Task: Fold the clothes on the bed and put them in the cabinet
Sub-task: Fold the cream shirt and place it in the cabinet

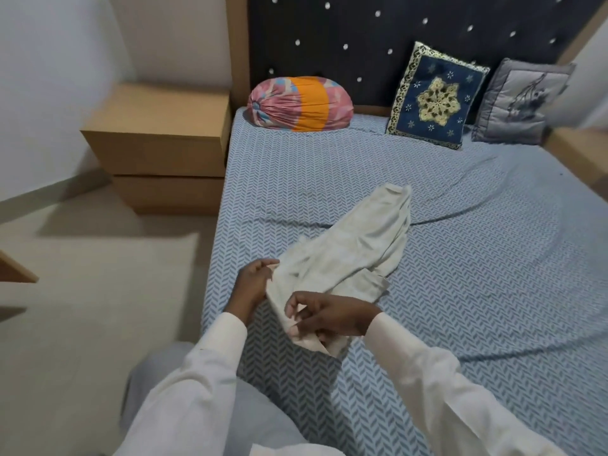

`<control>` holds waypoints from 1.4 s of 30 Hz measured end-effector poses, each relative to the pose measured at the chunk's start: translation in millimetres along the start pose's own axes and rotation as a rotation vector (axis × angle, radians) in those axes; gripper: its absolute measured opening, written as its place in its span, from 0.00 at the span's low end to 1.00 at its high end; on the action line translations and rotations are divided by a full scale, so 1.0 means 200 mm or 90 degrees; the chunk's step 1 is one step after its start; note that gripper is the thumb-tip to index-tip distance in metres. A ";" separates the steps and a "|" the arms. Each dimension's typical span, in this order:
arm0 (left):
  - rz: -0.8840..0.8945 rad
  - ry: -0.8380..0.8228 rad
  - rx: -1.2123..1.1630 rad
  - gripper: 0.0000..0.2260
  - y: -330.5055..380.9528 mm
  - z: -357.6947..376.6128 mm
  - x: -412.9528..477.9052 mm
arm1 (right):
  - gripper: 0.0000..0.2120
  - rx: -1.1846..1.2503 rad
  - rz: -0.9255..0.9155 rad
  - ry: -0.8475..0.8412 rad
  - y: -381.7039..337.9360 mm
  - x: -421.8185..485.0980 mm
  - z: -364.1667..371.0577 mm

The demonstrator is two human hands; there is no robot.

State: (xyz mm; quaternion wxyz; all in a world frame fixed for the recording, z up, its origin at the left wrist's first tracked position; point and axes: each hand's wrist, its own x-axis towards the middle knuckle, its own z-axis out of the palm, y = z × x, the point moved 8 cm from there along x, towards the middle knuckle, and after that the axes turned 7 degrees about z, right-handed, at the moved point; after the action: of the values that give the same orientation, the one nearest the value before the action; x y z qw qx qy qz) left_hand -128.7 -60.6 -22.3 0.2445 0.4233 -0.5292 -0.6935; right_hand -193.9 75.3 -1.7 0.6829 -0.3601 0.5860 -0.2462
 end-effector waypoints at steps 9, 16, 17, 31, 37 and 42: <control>0.228 0.092 -0.122 0.09 0.44 -0.30 -0.27 | 0.05 -0.213 0.013 0.112 -0.14 -0.27 -0.09; 0.414 0.088 0.259 0.23 0.66 -0.44 -0.38 | 0.13 0.058 -0.138 0.282 -0.33 -0.44 -0.23; 0.453 0.107 0.374 0.23 0.66 -0.45 -0.39 | 0.12 0.048 -0.160 0.289 -0.36 -0.47 -0.24; 0.385 0.107 0.084 0.10 0.90 -0.47 -0.34 | 0.13 -0.413 -0.073 0.587 -0.74 -0.79 -0.53; 0.285 -0.051 0.078 0.11 1.11 -0.43 -0.43 | 0.16 -0.015 -0.133 0.169 -0.64 -0.81 -0.49; 0.169 -0.117 0.095 0.17 1.04 -0.44 -0.44 | 0.13 -0.141 -0.123 0.385 -0.61 -0.79 -0.68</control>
State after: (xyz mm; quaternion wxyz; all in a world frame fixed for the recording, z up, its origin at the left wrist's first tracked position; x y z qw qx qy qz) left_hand -31.9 -104.6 194.3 0.2524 0.3012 -0.6506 -0.6499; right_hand -346.7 92.1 185.4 0.4081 -0.3968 0.7483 -0.3406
